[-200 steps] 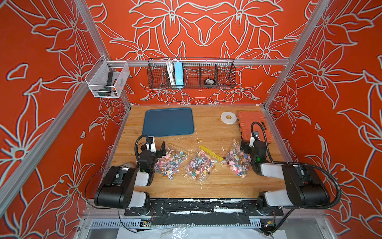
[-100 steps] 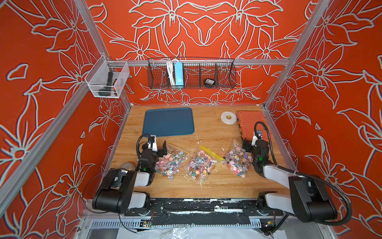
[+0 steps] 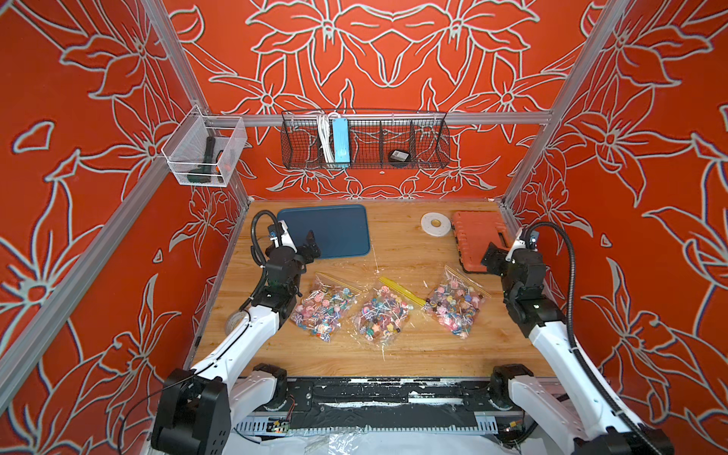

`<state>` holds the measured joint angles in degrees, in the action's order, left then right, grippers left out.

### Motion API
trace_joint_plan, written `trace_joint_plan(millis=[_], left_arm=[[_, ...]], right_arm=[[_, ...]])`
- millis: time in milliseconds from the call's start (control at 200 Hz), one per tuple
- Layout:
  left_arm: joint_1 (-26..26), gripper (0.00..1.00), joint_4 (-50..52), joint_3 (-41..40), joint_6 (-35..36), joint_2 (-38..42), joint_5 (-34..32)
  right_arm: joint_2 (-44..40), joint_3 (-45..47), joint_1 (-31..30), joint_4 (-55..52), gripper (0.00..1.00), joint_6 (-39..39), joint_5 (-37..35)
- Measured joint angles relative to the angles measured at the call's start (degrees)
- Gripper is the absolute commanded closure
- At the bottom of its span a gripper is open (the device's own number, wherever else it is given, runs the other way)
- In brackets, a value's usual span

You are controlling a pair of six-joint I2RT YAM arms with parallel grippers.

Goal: Pour candies out of the ziploc bag
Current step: Adjust the ziploc bag at the center of the board.

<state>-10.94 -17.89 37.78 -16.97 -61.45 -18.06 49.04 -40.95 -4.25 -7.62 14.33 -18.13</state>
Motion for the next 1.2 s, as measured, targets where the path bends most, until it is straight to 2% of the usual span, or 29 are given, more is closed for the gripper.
trace_joint_plan(millis=[125, 255, 340, 400, 576, 666, 746, 821, 906, 956, 1201], left_arm=[[-0.3, 0.07, 12.9, 9.2, -4.7, 0.0, 4.3], [-0.4, 0.07, 25.7, 14.9, -9.2, 0.2, 13.2], [-1.1, 0.08, 32.9, 15.1, -11.1, 1.2, 19.6], [-2.6, 0.12, 37.7, 14.1, -12.2, 2.3, 23.3], [-7.6, 0.19, 46.5, 9.2, -14.3, 4.0, 29.2], [-8.3, 0.22, 48.5, 6.3, -15.6, 3.6, 30.0], [-8.4, 0.30, 48.7, 4.2, -17.7, 2.8, 29.9], [-8.5, 0.31, 47.8, 2.1, -20.2, 2.6, 29.4], [-8.6, 0.33, 46.8, -0.4, -24.2, 3.2, 27.1], [-8.6, 0.37, 46.7, -1.7, -26.3, 4.1, 25.3], [-8.6, 0.47, 51.1, -6.6, -35.5, 14.9, 18.7]], right_arm=[[2.7, -9.6, -0.3, -12.6, 0.13, 2.5, 7.8], [6.9, -17.2, -4.1, -23.8, 0.16, 2.7, 15.3], [9.4, -20.0, -10.7, -30.3, 0.17, 2.1, 17.5], [11.5, -21.2, -16.0, -33.7, 0.22, 1.6, 18.9], [18.1, -21.1, -27.7, -38.2, 0.25, 1.3, 25.4], [21.0, -20.3, -31.8, -36.6, 0.28, 2.3, 29.7], [25.0, -20.5, -35.4, -33.6, 0.36, 3.0, 33.8], [30.5, -21.9, -38.6, -31.4, 0.39, 3.7, 36.6], [37.0, -24.6, -41.4, -29.3, 0.44, 3.3, 39.2], [40.8, -26.9, -42.5, -28.5, 0.49, 3.3, 41.0], [56.3, -38.5, -45.4, -24.5, 0.51, 1.3, 48.5]])
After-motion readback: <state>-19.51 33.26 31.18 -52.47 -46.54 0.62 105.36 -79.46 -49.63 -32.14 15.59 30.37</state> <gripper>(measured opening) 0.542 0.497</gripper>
